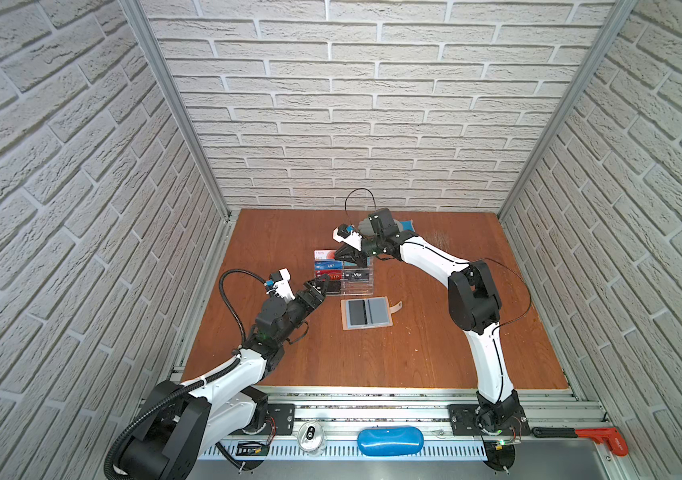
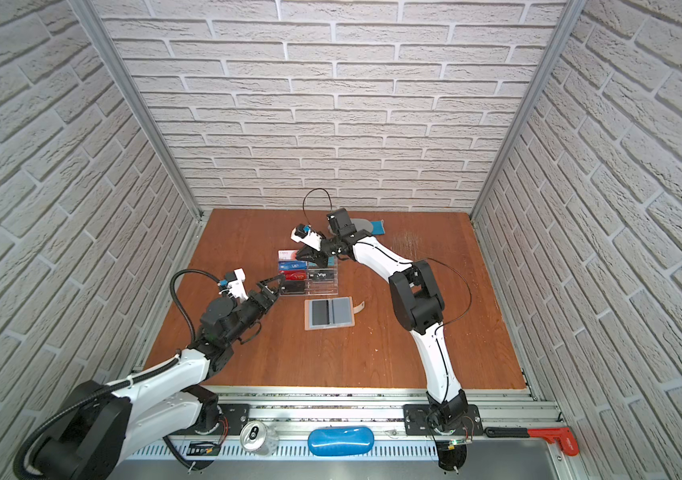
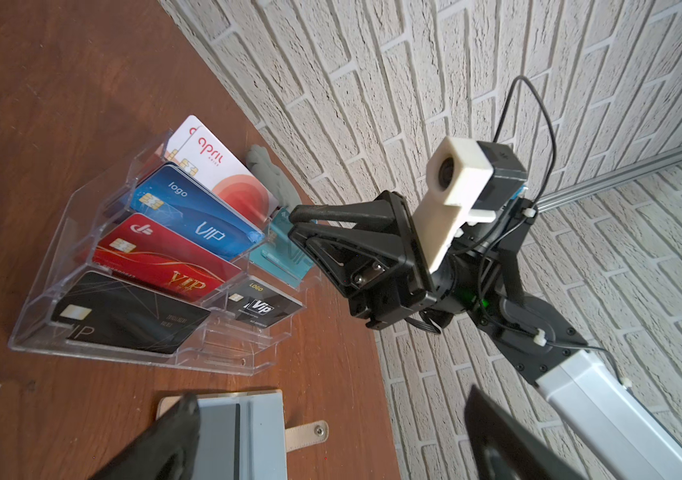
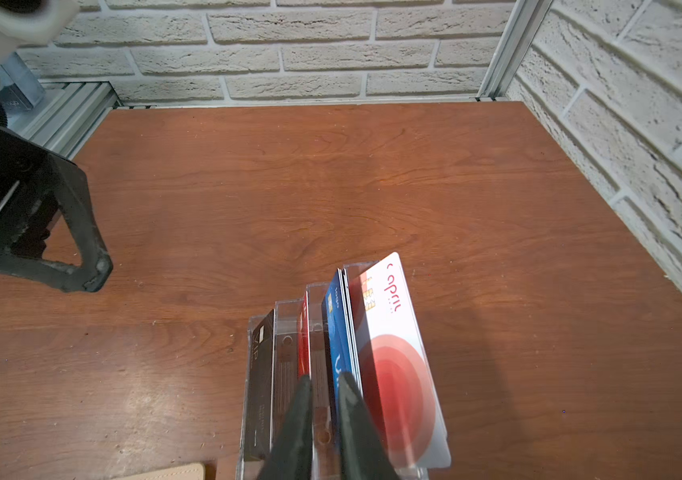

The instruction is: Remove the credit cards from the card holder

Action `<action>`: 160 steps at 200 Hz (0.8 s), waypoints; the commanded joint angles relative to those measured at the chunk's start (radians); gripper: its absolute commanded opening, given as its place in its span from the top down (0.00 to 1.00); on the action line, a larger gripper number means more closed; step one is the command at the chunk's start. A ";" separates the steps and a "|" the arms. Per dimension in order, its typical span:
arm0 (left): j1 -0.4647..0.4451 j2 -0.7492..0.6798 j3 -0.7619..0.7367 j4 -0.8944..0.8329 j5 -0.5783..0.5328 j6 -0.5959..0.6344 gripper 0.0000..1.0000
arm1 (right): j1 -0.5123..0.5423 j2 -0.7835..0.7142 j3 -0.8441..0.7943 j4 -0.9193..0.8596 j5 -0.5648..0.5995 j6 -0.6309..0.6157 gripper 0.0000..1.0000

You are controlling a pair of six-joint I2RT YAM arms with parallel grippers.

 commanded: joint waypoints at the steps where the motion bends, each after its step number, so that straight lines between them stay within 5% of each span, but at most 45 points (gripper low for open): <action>1: -0.011 -0.060 -0.006 -0.039 -0.025 0.030 0.02 | 0.005 -0.097 -0.049 0.058 -0.006 0.050 0.84; 32: -0.032 -0.145 0.010 -0.146 -0.052 0.062 0.02 | 0.004 -0.204 -0.155 0.161 0.025 0.138 0.69; 37: -0.039 -0.157 0.012 -0.160 -0.058 0.067 0.02 | 0.001 -0.224 -0.176 0.198 0.035 0.177 0.58; 50: -0.064 -0.186 0.018 -0.193 -0.082 0.079 0.02 | -0.011 -0.282 -0.250 0.326 0.019 0.300 0.05; 53: -0.070 -0.189 0.020 -0.203 -0.087 0.081 0.02 | -0.013 -0.293 -0.266 0.354 0.015 0.324 0.01; 96: -0.158 -0.221 0.027 -0.256 -0.134 0.102 0.02 | -0.043 -0.451 -0.474 0.635 0.112 0.612 0.00; 110: -0.192 -0.225 0.025 -0.270 -0.165 0.115 0.02 | -0.061 -0.490 -0.499 0.623 0.172 0.730 0.00; 160: -0.286 -0.156 0.021 -0.212 -0.201 0.119 0.02 | -0.163 -0.600 -0.593 0.493 0.100 1.054 0.00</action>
